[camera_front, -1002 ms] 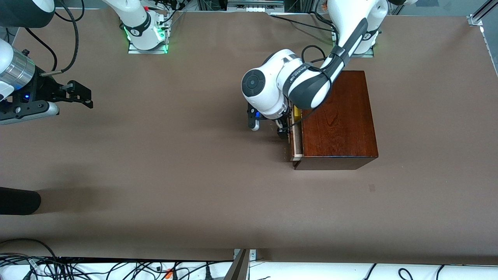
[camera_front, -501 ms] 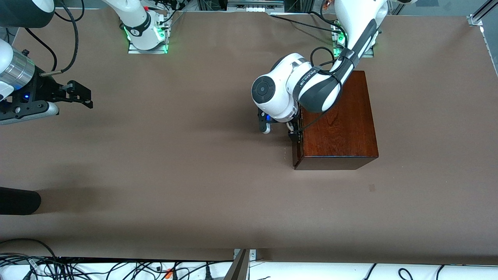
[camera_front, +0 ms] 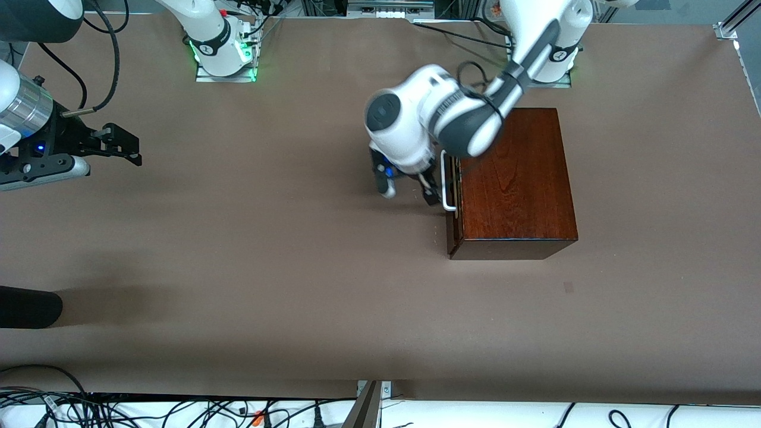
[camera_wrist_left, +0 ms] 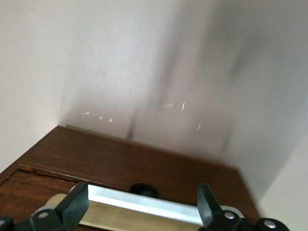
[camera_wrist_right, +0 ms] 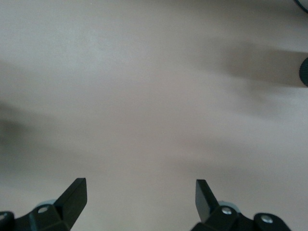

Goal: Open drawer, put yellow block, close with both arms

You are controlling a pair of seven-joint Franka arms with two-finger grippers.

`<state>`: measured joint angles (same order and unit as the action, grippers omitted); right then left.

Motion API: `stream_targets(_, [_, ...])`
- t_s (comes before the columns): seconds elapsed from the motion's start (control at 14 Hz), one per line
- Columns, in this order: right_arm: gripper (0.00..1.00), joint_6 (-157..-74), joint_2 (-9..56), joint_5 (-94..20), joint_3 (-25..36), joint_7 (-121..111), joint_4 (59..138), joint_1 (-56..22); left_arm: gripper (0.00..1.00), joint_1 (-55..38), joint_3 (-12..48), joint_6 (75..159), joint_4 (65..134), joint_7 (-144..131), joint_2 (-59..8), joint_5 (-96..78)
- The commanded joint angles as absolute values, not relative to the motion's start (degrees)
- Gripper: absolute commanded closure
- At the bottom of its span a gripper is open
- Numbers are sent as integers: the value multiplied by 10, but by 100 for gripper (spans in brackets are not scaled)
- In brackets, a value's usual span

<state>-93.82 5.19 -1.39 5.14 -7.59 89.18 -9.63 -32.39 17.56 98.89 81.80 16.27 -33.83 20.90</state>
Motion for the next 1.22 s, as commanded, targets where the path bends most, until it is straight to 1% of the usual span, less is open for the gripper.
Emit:
stream_targets(0.0, [0,-935,55,-15,47,-77,881,-90,0,-333,178,982,800,30,-296,182])
stream_targets(0.14, [0,-935,55,-15,47,-77,881,-90,0,-327,178,977,800,-44,-254,156])
stream_targets(0.29, [0,-935,56,-15,47,-77,881,-90,0,-313,171,939,799,-96,-204,137])
stream_targets(0.43, [0,-935,55,-15,47,-77,881,-90,0,-247,171,900,798,-157,-156,100])
stream_targets(0.57, [0,-935,55,-15,47,-77,881,-90,0,-173,171,883,799,-155,-123,57])
stream_targets(0.72, [0,-935,55,-15,47,-77,881,-90,0,-141,159,852,801,-153,-95,50])
stream_targets(0.79, [0,-935,56,-15,47,-77,881,-90,0,-135,136,844,808,-152,-83,43])
stream_targets(0.93, [0,-935,55,-15,47,-77,881,-90,0,-136,65,817,814,-84,-58,12])
stream_targets(1.15, [0,-935,55,-15,47,-77,881,-90,0,-136,-30,817,840,10,-33,-18])
